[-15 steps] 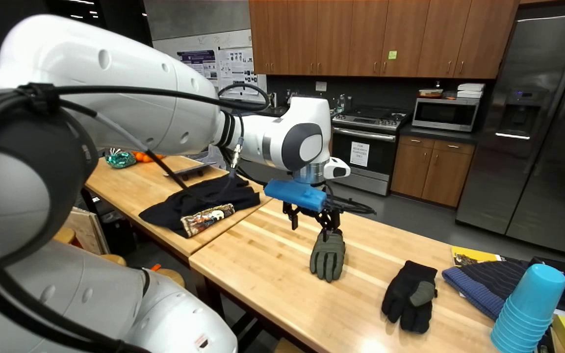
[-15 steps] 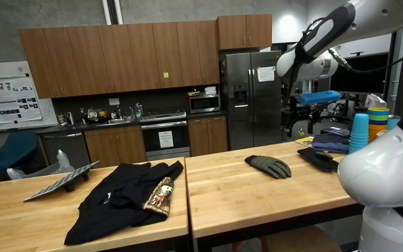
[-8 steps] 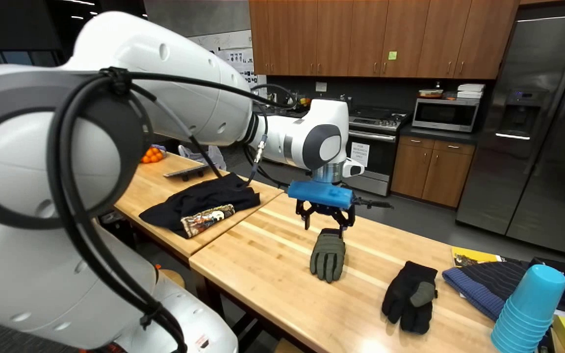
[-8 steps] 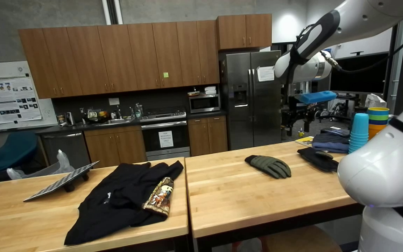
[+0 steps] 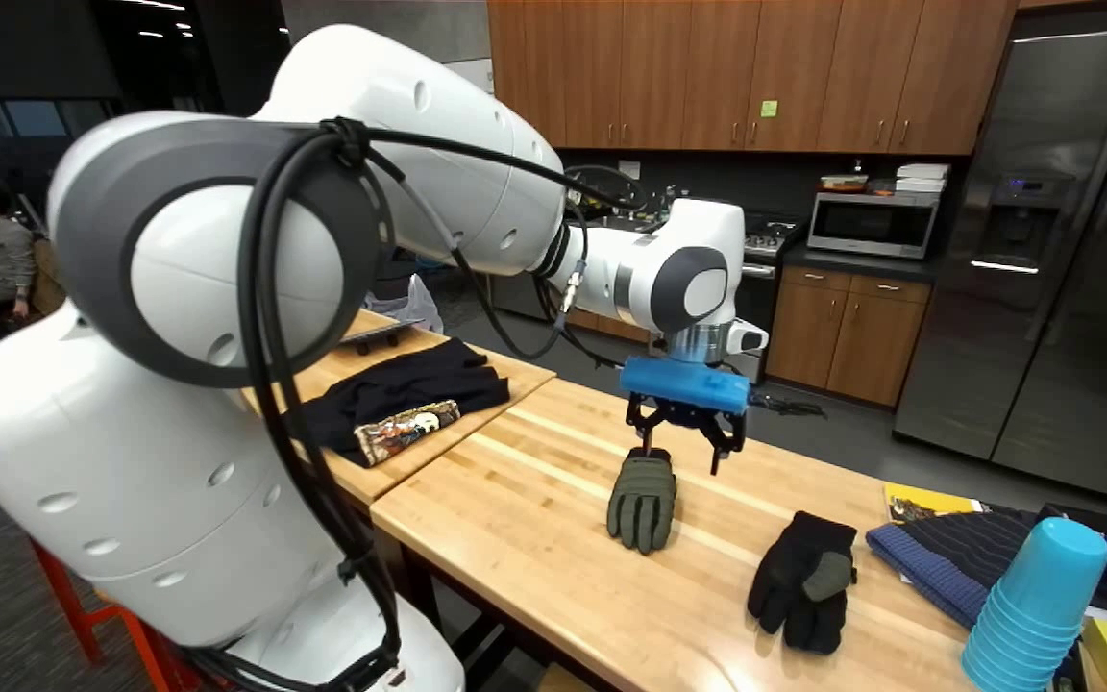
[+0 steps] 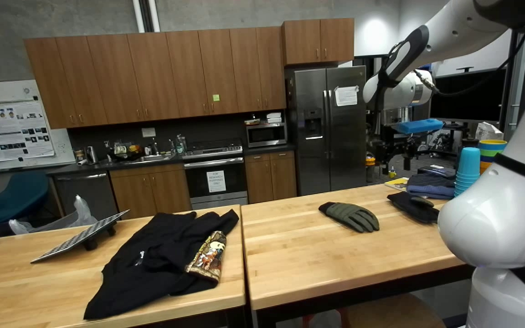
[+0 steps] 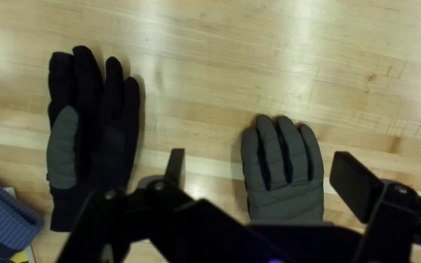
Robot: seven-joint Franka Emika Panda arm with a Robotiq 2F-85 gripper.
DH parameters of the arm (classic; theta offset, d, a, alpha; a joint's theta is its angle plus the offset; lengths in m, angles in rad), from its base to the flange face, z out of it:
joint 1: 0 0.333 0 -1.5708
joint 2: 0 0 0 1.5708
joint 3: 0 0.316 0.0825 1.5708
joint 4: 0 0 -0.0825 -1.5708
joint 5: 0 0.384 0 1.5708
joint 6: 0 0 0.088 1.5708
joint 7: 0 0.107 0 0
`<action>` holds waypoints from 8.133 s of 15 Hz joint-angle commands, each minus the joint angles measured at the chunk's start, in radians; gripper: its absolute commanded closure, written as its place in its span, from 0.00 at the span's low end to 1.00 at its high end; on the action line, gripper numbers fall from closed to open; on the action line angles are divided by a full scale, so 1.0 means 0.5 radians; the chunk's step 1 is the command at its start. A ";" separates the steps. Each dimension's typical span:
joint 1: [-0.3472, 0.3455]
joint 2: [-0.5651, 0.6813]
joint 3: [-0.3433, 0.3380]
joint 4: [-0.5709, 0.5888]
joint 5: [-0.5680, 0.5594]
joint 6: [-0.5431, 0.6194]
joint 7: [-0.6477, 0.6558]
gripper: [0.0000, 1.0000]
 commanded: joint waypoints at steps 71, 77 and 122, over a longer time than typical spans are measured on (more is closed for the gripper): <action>-0.245 0.771 -0.026 0.330 -0.054 0.486 -0.052 0.00; -0.273 0.857 -0.033 0.355 0.106 0.517 0.073 0.00; -0.407 1.123 -0.149 0.344 -0.243 0.931 0.275 0.25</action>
